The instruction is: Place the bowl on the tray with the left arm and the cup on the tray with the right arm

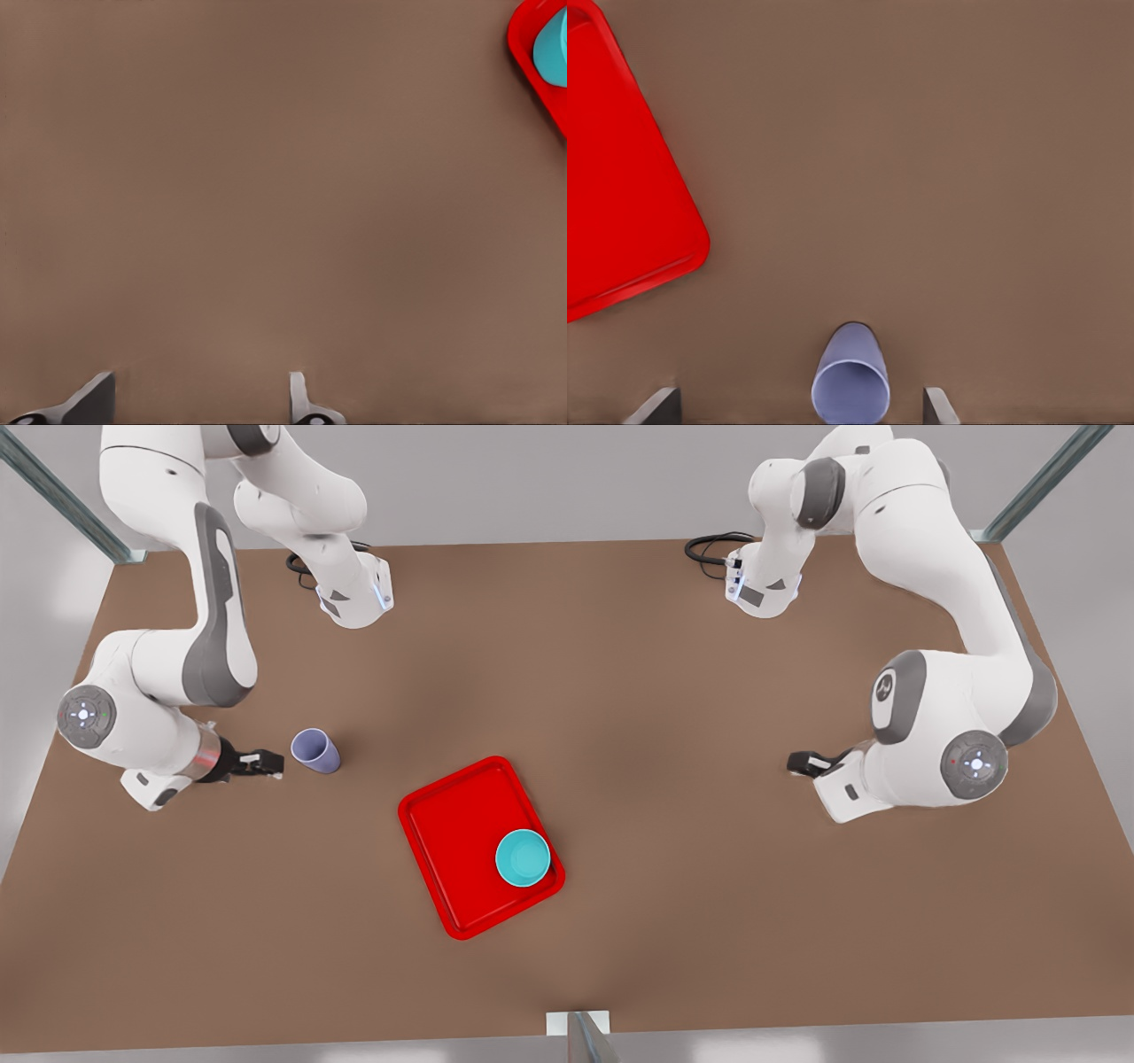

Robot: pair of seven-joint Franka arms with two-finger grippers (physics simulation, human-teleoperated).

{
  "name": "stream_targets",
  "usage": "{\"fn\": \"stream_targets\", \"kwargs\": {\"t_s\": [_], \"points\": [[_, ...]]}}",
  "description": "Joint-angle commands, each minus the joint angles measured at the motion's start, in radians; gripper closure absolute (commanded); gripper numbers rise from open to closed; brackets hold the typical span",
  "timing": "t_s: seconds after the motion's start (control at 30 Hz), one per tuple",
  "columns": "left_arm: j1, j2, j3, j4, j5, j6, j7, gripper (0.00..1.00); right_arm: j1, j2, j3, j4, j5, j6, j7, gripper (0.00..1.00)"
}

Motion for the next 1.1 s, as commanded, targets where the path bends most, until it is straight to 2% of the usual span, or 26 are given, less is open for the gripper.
{"fn": "stream_targets", "kwargs": {"t_s": [0.0, 0.07, 0.13, 0.23, 0.33, 1.07], "points": [[0.002, -0.017, 0.0, -0.018, 0.095, 0.001, -0.001, 0.0, 0.004, -0.016, 0.001, -0.026, 0.0, 0.011, 0.004, 0.0], [0.033, -0.224, -0.068, -0.323, 0.114, 0.163, -0.013, 0.0, 0.002, -0.116, 0.001, -0.211, 0.0, 0.108, 0.004, 0.0], [0.034, -0.312, -0.068, -0.409, 0.107, 0.171, -0.014, 0.0, 0.001, -0.149, -0.001, -0.267, 0.002, 0.111, 0.007, 0.0], [0.034, -0.307, -0.066, -0.399, 0.127, 0.166, -0.03, 0.0, 0.002, -0.212, -0.001, -0.38, 0.0, 0.189, 0.047, 0.0], [0.033, -0.289, -0.066, -0.394, 0.14, 0.156, -0.048, 0.0, -0.019, -0.195, -0.013, -0.411, 0.002, 0.244, 0.059, 0.0], [0.033, -0.268, -0.066, -0.396, 0.137, 0.146, -0.051, 0.0, -0.022, -0.149, -0.004, -0.446, 0.035, 0.272, 0.059, 0.0]]}}
